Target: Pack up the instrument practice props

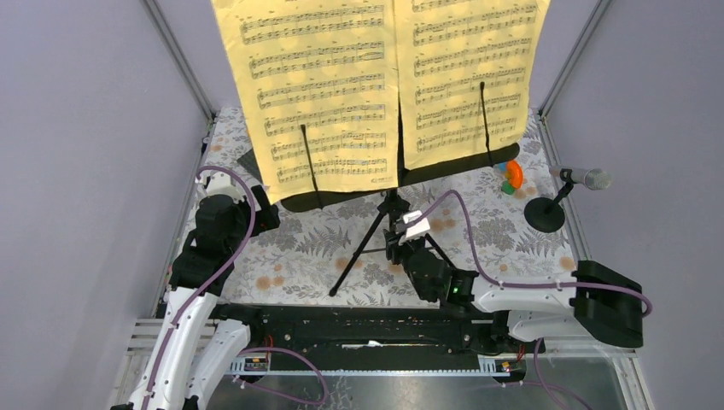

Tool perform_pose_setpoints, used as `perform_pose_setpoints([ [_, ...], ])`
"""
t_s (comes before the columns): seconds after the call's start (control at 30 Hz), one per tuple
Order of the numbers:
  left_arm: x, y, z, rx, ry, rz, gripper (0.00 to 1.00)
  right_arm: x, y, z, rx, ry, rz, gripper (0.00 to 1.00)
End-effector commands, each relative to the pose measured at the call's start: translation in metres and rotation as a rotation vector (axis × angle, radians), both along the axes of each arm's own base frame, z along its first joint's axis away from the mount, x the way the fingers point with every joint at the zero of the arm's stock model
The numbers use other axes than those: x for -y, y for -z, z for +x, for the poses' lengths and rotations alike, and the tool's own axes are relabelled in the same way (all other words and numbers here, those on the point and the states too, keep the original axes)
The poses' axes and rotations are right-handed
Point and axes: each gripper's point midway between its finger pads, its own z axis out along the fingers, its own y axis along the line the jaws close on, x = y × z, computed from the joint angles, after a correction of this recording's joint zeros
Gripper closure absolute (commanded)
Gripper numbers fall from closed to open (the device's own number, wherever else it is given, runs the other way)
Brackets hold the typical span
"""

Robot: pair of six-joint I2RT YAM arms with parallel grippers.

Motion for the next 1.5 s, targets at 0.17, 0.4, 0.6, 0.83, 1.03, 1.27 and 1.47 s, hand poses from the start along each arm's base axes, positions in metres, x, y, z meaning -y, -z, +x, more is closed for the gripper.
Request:
perform_pose_setpoints([
  [0.17, 0.000, -0.011, 0.007, 0.058, 0.005, -0.003, 0.01, 0.005, -0.046, -0.019, 0.033, -0.102, 0.208, 0.45],
  [0.4, 0.002, -0.012, 0.007, 0.061, 0.015, -0.006, 0.01, 0.000, -0.044, -0.031, -0.021, -0.175, 0.211, 0.44],
  [0.6, 0.008, -0.025, 0.002, 0.123, 0.060, -0.018, 0.01, -0.001, -0.048, -0.048, -0.082, -0.268, 0.183, 0.42],
  [0.83, 0.026, -0.065, -0.010, 0.286, 0.163, -0.086, 0.01, 0.012, -0.055, -0.075, -0.186, -0.365, 0.201, 0.38],
  [1.03, 0.053, -0.097, -0.021, 0.337, 0.295, -0.189, 0.01, 0.041, -0.058, -0.079, -0.251, -0.279, 0.245, 0.32],
  [1.27, 0.040, -0.143, -0.045, 0.416, 0.220, -0.230, 0.01, 0.072, -0.083, -0.076, -0.275, -0.156, 0.325, 0.20],
  [1.47, 0.021, -0.184, -0.079, 0.438, 0.144, -0.217, 0.01, 0.081, -0.112, -0.098, -0.306, -0.265, 0.354, 0.12],
])
